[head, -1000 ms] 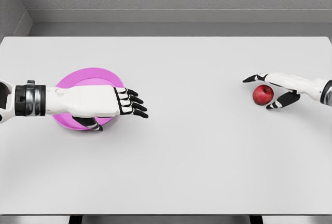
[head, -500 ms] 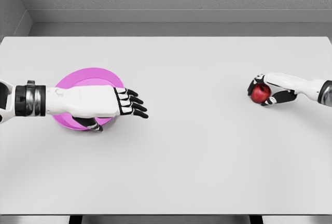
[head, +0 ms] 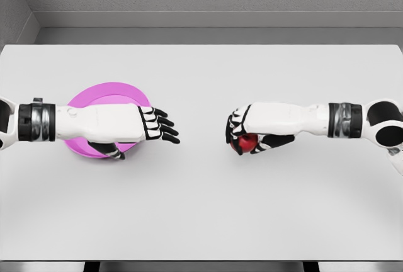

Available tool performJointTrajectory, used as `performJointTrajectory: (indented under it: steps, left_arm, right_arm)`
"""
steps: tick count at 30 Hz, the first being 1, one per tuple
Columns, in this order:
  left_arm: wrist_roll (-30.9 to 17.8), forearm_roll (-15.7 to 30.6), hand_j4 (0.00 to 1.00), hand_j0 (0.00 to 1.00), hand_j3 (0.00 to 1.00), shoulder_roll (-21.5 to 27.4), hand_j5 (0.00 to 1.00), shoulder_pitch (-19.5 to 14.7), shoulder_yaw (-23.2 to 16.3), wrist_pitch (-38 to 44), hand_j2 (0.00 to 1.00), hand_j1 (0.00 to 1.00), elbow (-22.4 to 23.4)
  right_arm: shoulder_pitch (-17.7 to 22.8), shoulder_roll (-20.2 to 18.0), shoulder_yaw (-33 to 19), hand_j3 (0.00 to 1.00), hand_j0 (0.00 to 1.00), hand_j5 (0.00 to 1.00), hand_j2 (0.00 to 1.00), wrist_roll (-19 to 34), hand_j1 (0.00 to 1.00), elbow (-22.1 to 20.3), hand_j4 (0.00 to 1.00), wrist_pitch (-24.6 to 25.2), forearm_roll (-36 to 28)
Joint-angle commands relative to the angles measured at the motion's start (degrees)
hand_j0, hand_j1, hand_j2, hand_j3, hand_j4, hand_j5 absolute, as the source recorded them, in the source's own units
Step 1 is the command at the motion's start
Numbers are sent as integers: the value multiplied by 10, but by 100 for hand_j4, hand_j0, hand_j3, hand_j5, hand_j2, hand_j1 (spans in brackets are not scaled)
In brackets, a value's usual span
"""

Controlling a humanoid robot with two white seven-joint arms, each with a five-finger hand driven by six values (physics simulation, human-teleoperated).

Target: Put the apple on the plate with both arms

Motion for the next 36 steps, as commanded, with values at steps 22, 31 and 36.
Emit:
performJointTrajectory:
  steps: [22,31,36]
  left_arm:
    - [0,3,100,100,100,-65,100,-27,-34,1,100,100,0]
    - [0,-2,100,100,100,-253,100,-116,-138,1,100,100,154]
    - [0,-52,100,100,100,-256,100,-115,-147,1,100,100,156]
  right_arm:
    - [44,-19,-271,100,100,100,100,-1,100,233,100,1,-66]
    - [59,-21,-271,100,100,100,100,-1,100,231,100,1,-66]
    - [60,-24,-271,100,100,100,100,-1,100,229,100,1,-65]
